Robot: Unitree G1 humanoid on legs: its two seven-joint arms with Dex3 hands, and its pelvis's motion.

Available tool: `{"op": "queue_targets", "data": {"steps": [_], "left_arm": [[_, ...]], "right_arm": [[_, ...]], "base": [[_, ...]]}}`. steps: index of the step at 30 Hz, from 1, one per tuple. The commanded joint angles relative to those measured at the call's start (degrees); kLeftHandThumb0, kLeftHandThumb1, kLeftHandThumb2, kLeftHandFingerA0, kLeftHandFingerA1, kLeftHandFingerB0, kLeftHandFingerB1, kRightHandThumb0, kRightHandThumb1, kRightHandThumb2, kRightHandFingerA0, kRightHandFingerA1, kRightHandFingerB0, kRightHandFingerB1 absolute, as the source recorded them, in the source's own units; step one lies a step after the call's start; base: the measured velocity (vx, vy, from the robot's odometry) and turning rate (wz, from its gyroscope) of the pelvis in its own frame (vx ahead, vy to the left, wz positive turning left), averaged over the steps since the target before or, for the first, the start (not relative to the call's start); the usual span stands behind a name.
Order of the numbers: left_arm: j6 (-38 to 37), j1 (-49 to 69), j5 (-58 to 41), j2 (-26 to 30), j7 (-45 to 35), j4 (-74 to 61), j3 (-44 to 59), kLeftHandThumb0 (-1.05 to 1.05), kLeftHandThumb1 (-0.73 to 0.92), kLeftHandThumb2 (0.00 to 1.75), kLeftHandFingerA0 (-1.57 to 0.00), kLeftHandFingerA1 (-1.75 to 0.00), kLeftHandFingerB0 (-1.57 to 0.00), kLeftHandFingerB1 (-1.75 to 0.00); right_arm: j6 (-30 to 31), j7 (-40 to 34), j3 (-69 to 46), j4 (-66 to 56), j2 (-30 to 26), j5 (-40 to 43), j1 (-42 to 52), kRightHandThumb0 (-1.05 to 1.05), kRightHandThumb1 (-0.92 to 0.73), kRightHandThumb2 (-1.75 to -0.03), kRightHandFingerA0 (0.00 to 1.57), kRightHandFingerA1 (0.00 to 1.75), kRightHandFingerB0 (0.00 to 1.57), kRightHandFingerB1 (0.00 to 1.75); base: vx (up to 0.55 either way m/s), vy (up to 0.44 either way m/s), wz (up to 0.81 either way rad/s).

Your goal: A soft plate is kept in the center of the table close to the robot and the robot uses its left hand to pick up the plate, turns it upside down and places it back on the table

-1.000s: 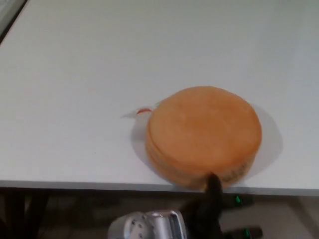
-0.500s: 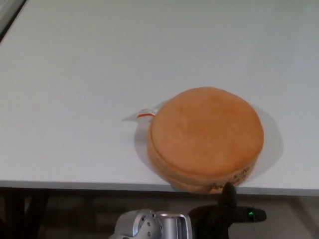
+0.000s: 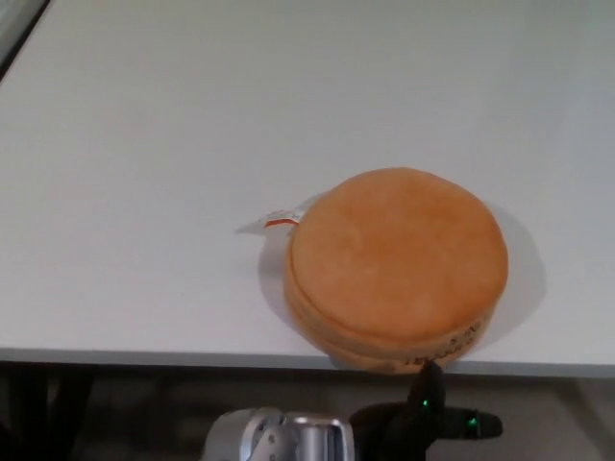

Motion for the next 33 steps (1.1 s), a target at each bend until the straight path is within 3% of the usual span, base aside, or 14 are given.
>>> {"op": "queue_targets", "data": {"steps": [1, 3, 5, 10, 11, 12, 13, 23, 24, 25, 26, 28, 29, 33], "left_arm": [[5.09, 9.24, -2.11, 4.84, -4.57, -15.24, -2.04, -1.05, 0.92, 0.79, 0.0, 0.0, 0.0, 0.0], [5.23, 12.49, -2.83, 6.1, -4.43, -21.11, -2.63, -1.05, 0.71, 1.18, 0.0, -0.2, 0.0, 0.0], [1.89, 17.46, -2.17, 8.19, -4.79, -29.08, -4.41, -1.05, 0.72, 1.21, 0.0, -0.22, 0.0, 0.0], [-11.94, 30.47, 3.34, 13.46, -5.71, -45.37, -9.64, -1.05, 0.74, 1.22, 0.0, -0.11, 0.0, 0.0], [-14.16, 32.38, 4.51, 14.42, -5.8, -47.21, -10.32, -1.05, 0.74, 1.22, 0.0, -0.1, 0.0, 0.0], [-15.51, 33.51, 4.97, 14.83, -6.17, -48.12, -10.66, -1.05, 0.74, 1.22, 0.0, -0.1, 0.0, 0.0], [-20.21, 35.35, 7.61, 16.44, -7.45, -49.54, -12.16, -1.05, 0.77, 1.24, 0.0, -0.11, 0.0, -0.01], [-48.5, 48.91, 21.7, 23.2, -7.35, -52.24, -13.56, -1.0, 0.81, 1.25, -0.07, -0.31, -0.05, -0.02], [-53.3, 51.73, 21.78, 22.95, -8.11, -51.23, -11.29, -0.96, 0.77, 1.22, -0.07, -0.38, -0.08, -0.07], [-55.33, 52.99, 21.88, 22.72, -8.1, -50.69, -10.19, -0.9, 0.72, 1.18, -0.06, -0.47, -0.07, -0.14], [-57.09, 53.93, 21.81, 22.38, -8.26, -50.08, -9.2, -0.9, 0.72, 1.17, -0.06, -0.49, -0.07, -0.16], [-60.89, 55.5, 21.7, 21.46, -8.59, -48.51, -7.39, -0.91, 0.72, 1.18, -0.03, -0.51, 0.0, -0.2], [-63.5, 56.53, 21.72, 21.06, -8.76, -47.2, -5.76, -0.91, 0.71, 1.17, -0.01, -0.5, 0.0, -0.21], [-69.17, 58.94, 22.27, 20.31, -8.01, -43.9, -1.18, -1.0, 0.72, 1.14, -0.08, -0.5, -0.1, -0.29]], "right_arm": [[0.28, -1.16, -1.08, 0.5, -0.26, 0.7, -0.12, -0.64, -0.71, -1.06, 0.49, 0.58, 0.34, 0.5], [0.33, -1.21, -1.43, 0.64, -0.24, 1.12, -0.23, -0.66, -0.71, -1.06, 0.49, 0.58, 0.35, 0.5], [0.8, -1.4, -1.7, 0.66, -0.41, 1.18, -0.21, -0.67, -0.71, -1.05, 0.49, 0.57, 0.34, 0.5], [0.53, -1.42, -1.25, 0.51, -0.16, 0.6, -0.25, -0.63, -0.71, -1.06, 0.49, 0.58, 0.32, 0.49], [0.3, -1.37, -1.14, 0.6, -0.03, 0.56, -0.31, -0.65, -0.87, -0.67, 0.57, 0.44, 0.41, 0.33], [-0.01, -1.26, -1.18, 0.98, -0.12, 0.51, -0.59, -0.65, -0.87, -0.67, 0.57, 0.44, 0.41, 0.33], [0.3, -1.39, -1.18, 0.98, -0.01, 0.6, -0.66, -0.64, -0.71, -1.06, 0.49, 0.58, 0.32, 0.5], [1.28, -2.47, -1.47, -1.11, 0.05, 0.32, 0.13, -0.68, -0.71, -1.06, 0.49, 0.58, 0.34, 0.5], [0.99, -2.3, -1.5, -0.95, 0.11, 0.45, 0.17, -0.64, -0.87, -0.67, 0.57, 0.44, 0.41, 0.33], [0.99, -2.23, -1.49, -0.76, 0.23, 0.6, 0.13, -0.64, -0.86, -0.67, 0.57, 0.44, 0.41, 0.33], [0.84, -2.24, -1.54, -0.51, 0.21, 0.53, 0.05, -0.64, -0.7, -1.06, 0.49, 0.58, 0.32, 0.49], [0.39, -2.27, -1.71, 0.33, -0.01, 0.15, -0.28, -0.65, -0.71, -1.06, 0.49, 0.58, 0.32, 0.5], [0.52, -2.27, -1.74, 0.53, -0.02, 0.17, -0.37, -0.66, -0.87, -0.67, 0.58, 0.44, 0.41, 0.33], [0.37, -1.62, -1.88, 1.23, 0.18, 1.06, -0.52, -0.64, -0.87, -0.67, 0.58, 0.43, 0.41, 0.33]], "base": [[0.0, 0.0, 0.0], [0.0, 0.0, 0.0], [0.0, 0.0, 0.0], [0.0, 0.0, 0.0], [0.0, 0.0, 0.0], [0.0, 0.0, 0.0], [0.0, 0.0, 0.0], [0.0, 0.0, 0.0], [0.0, 0.0, 0.0], [0.0, 0.0, 0.0], [0.0, 0.0, 0.0], [0.0, 0.0, 0.0], [0.0, 0.0, 0.0], [0.0, 0.0, 0.0]]}}
